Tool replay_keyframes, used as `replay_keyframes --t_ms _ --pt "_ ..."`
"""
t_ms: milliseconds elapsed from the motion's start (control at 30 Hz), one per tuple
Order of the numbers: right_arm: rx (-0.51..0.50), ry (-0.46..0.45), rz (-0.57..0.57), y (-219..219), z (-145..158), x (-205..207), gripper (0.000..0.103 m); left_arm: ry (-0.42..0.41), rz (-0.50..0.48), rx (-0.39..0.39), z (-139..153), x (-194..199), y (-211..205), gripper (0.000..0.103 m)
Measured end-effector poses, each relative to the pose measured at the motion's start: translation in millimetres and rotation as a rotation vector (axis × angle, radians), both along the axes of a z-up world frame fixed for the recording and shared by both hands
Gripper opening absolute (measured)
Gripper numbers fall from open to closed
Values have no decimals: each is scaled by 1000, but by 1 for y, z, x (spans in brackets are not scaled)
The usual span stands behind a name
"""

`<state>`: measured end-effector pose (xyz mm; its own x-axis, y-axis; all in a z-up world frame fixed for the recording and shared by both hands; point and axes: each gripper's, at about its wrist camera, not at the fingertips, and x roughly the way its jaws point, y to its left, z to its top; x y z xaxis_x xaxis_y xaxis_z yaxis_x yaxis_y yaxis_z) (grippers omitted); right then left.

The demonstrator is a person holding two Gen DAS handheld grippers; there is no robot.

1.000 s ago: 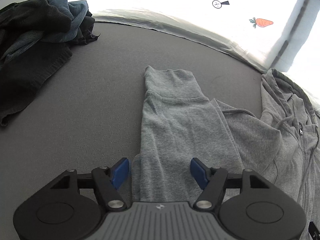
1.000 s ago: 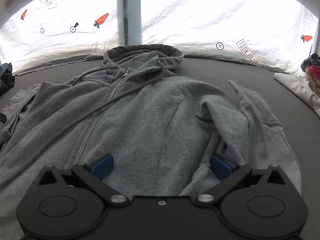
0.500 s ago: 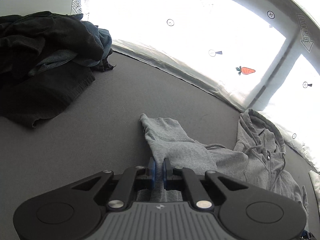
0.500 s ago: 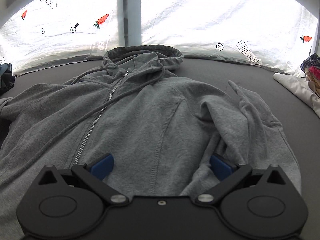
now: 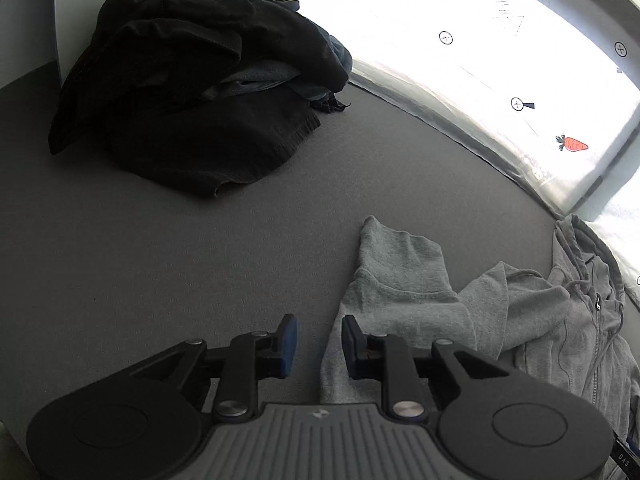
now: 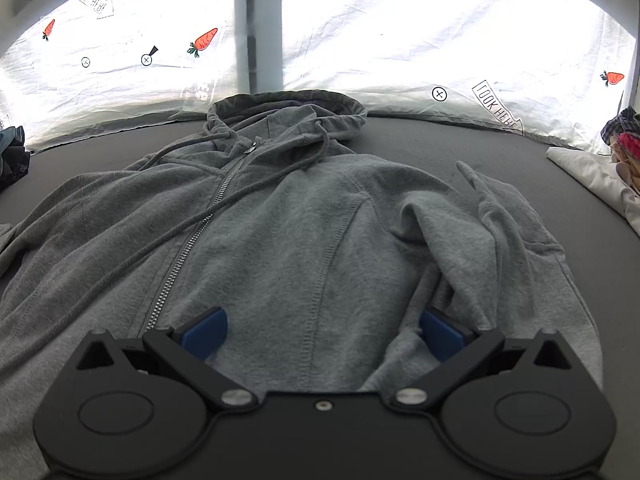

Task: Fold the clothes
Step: 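Pinch the sleeve cuff with the left gripper and pull it outward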

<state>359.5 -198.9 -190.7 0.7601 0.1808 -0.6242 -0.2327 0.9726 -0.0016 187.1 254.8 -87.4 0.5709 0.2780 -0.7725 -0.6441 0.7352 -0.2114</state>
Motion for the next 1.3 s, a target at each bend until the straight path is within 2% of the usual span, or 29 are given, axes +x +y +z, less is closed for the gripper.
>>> replay_keyframes --t_ms 100,200,400,567,633,667,700,733,900,1100,1200,1300 --pt "0 0 1 0 0 0 103 -8 -29 17 2 10 8 50" --pt "0 0 2 0 0 0 103 18 -86 24 -5 32 10 60" --pt "0 0 2 0 0 0 103 82 -184 15 -35 77 6 68" --pt "1 0 3 0 -1 0 103 154 -216 15 -57 107 6 70" --pt "1 0 3 0 -1 0 103 149 -233 29 -57 112 5 69" --pt "1 0 4 -1 -1 1 103 144 -240 34 -57 113 3 52" --pt "1 0 4 -1 -1 1 103 133 -238 34 -57 114 3 17" --pt "1 0 4 -1 -1 1 103 114 -227 30 -54 112 4 7" --pt "1 0 4 -1 -1 1 103 6 -144 30 -30 93 12 7" --pt "1 0 3 -1 -1 0 103 -150 67 130 26 48 28 7" --pt "1 0 3 -1 -1 0 103 -217 170 206 54 21 35 7" --pt "1 0 2 -1 -1 0 103 -249 235 305 77 -2 40 7"
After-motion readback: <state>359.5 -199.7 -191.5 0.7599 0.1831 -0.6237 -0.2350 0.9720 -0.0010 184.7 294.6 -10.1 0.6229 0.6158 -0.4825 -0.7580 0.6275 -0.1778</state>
